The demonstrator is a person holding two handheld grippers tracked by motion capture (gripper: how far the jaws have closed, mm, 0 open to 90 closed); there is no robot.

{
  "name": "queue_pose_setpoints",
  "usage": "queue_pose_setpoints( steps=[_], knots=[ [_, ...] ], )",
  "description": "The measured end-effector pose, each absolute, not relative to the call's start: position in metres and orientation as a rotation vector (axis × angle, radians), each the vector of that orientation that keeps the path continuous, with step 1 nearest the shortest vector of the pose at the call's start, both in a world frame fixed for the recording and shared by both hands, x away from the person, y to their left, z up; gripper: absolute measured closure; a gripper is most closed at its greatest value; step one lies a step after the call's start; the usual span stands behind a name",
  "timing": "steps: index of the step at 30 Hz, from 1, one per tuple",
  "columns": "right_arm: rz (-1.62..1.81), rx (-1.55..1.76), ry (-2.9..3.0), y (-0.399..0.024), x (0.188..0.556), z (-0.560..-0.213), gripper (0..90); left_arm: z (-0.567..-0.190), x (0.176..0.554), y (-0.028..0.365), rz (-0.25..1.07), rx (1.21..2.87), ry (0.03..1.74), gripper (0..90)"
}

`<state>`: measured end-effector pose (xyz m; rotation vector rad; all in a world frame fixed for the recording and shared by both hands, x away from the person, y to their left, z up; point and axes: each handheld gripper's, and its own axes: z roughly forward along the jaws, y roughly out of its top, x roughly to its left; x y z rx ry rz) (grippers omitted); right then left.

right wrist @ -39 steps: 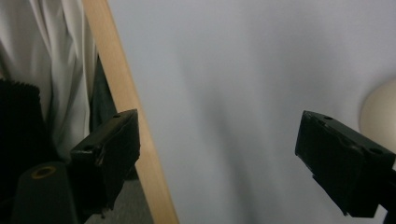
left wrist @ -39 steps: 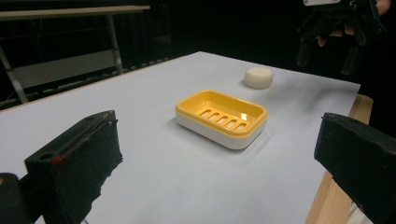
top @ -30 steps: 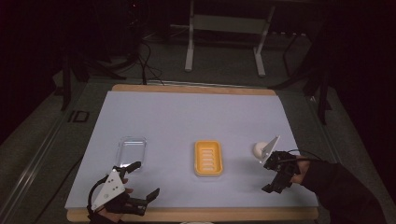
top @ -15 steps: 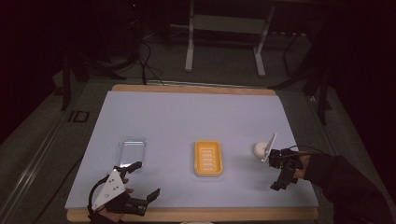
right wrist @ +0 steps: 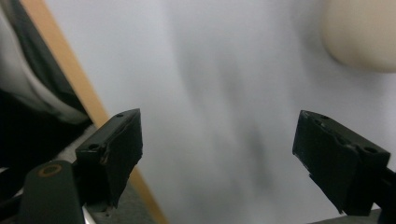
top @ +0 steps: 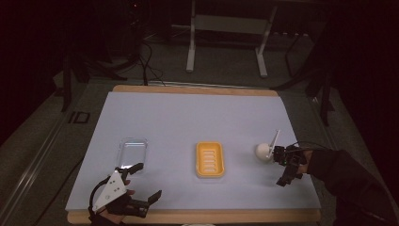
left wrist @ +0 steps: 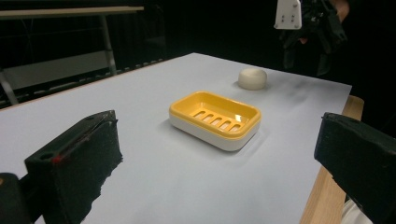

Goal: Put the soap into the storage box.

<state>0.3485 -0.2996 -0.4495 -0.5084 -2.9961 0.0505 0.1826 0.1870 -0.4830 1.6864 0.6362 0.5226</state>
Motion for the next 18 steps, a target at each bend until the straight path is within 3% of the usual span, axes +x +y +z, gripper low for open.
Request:
queue_pose_setpoints(
  steps=[18],
  knots=[
    [0.035, -0.452, -3.095, -0.312, 0.379, -0.461, 18.0, -0.483, 0.183, 0.186, 0.511, 1.693, 0.628, 0.5]
  ],
)
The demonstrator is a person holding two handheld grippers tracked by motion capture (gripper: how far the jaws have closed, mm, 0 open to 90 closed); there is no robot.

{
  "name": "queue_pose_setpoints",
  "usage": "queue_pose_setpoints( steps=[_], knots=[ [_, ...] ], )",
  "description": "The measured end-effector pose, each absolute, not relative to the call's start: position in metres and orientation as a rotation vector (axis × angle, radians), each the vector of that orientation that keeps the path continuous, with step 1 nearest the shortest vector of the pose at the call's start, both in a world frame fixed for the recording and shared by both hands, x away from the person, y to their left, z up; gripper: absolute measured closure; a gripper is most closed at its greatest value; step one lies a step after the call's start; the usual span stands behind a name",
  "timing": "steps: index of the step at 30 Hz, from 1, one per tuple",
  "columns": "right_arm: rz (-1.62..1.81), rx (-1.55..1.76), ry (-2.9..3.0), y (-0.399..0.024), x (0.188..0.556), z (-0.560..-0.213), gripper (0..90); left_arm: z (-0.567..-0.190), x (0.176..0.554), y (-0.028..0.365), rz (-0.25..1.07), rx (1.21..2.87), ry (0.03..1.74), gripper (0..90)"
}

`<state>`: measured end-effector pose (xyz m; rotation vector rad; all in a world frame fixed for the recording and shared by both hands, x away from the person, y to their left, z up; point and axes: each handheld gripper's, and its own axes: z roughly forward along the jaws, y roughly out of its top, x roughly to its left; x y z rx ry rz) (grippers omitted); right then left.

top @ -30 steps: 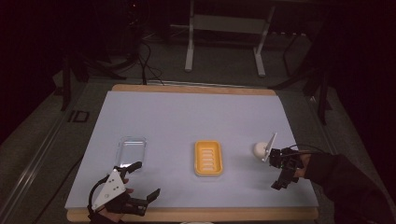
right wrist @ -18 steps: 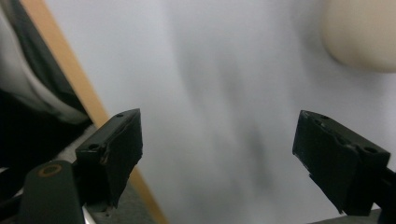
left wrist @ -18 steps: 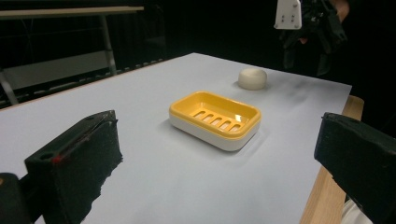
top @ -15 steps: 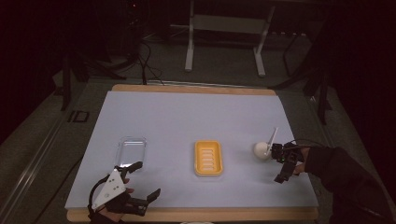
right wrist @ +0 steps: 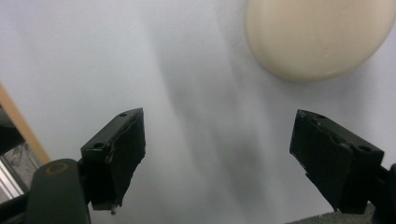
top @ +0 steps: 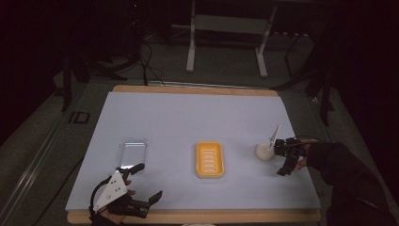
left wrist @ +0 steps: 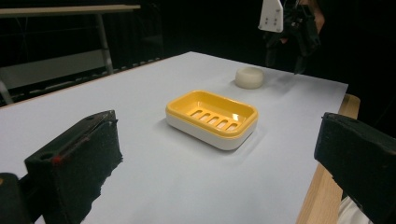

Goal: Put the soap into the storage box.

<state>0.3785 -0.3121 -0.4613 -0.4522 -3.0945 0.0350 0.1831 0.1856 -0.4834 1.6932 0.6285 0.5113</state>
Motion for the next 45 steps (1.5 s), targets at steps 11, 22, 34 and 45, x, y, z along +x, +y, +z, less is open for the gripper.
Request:
queue_pose_setpoints(
  steps=[11, 22, 34, 45],
  knots=[
    [0.030, -0.438, -3.100, -0.316, 0.395, -0.469, 18.1, -0.484, 0.183, 0.184, 0.508, 1.703, 0.621, 0.6],
    [-0.002, -0.369, -3.130, -0.310, 0.410, -0.471, 18.1, -0.484, 0.182, 0.183, 0.502, 1.708, 0.612, 0.5],
    [-0.009, -0.335, -3.145, -0.299, 0.424, -0.479, 19.3, -0.485, 0.182, 0.182, 0.498, 1.714, 0.608, 0.6],
    [-0.014, -0.270, -3.157, -0.286, 0.429, -0.484, 19.2, -0.485, 0.182, 0.182, 0.495, 1.716, 0.607, 0.6]
  ],
)
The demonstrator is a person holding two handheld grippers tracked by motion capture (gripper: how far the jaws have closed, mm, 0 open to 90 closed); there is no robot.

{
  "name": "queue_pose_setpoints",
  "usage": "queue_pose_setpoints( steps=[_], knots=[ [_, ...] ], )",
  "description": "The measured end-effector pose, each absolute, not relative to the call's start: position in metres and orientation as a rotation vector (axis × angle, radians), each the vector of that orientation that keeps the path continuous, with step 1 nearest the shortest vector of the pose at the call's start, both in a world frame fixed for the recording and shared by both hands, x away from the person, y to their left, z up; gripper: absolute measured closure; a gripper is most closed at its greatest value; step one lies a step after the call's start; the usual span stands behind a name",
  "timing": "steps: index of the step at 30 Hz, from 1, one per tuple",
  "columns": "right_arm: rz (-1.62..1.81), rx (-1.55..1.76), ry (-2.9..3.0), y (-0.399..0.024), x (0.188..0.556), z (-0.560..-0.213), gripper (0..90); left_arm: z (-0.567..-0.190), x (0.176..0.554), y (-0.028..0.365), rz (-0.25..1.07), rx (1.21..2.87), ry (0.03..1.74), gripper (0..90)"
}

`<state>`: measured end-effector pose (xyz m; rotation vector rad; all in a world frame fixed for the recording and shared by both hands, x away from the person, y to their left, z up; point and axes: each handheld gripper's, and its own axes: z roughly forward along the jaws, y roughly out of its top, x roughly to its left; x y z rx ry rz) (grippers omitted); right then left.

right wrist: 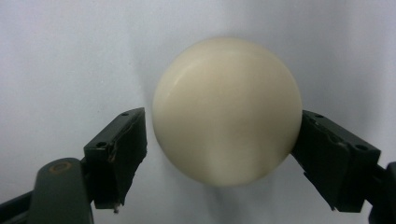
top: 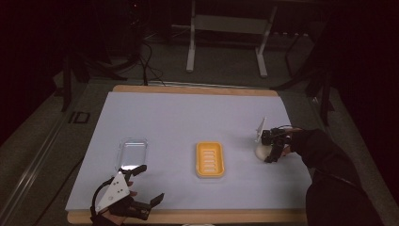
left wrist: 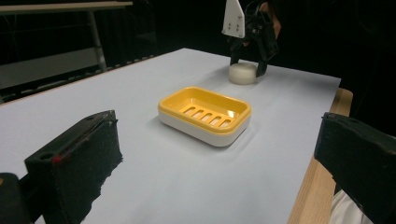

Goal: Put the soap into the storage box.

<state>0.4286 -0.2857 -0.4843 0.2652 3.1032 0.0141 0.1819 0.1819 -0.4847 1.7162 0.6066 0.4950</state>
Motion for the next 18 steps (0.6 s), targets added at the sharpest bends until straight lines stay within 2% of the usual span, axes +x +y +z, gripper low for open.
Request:
queue_pose_setpoints(
  steps=[9, 18],
  knots=[
    [0.017, 0.214, 3.111, -0.280, 0.431, -0.492, 19.7, -0.485, 0.182, 0.182, 0.493, 1.717, 0.605, 0.6],
    [-0.006, 0.190, 3.113, -0.276, 0.434, -0.498, 24.2, -0.485, 0.182, 0.182, 0.491, 1.718, 0.607, 0.6]
  ],
)
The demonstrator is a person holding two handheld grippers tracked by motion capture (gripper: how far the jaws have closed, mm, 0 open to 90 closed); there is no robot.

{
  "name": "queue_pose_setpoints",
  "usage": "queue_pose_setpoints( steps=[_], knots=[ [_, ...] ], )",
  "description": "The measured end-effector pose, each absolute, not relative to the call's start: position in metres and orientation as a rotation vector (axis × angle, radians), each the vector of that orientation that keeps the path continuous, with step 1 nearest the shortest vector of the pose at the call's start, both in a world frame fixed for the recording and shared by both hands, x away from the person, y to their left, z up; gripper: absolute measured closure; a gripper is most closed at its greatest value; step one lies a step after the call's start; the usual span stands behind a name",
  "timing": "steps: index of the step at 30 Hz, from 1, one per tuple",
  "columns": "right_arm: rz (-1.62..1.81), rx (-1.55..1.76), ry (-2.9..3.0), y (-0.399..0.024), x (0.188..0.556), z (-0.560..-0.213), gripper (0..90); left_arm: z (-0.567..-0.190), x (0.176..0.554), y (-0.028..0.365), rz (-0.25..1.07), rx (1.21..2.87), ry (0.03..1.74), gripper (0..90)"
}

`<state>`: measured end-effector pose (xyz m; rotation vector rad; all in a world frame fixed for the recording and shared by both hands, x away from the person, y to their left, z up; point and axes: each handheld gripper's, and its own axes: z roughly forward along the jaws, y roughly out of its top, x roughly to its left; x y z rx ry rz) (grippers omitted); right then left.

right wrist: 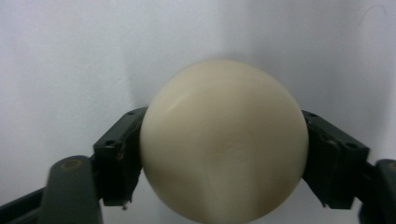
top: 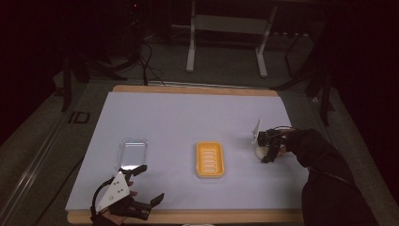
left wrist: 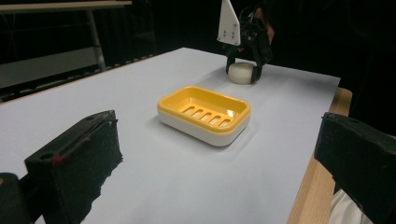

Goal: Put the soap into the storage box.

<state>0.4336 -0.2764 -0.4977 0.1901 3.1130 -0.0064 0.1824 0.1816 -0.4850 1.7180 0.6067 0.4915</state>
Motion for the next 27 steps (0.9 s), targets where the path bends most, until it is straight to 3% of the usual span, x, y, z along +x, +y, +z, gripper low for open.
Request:
queue_pose_setpoints(
  steps=[27],
  knots=[
    [0.049, 0.262, 3.196, -0.256, 0.415, -0.465, 25.2, -0.485, 0.184, 0.181, 0.488, 1.718, 0.606, 0.6]
  ],
)
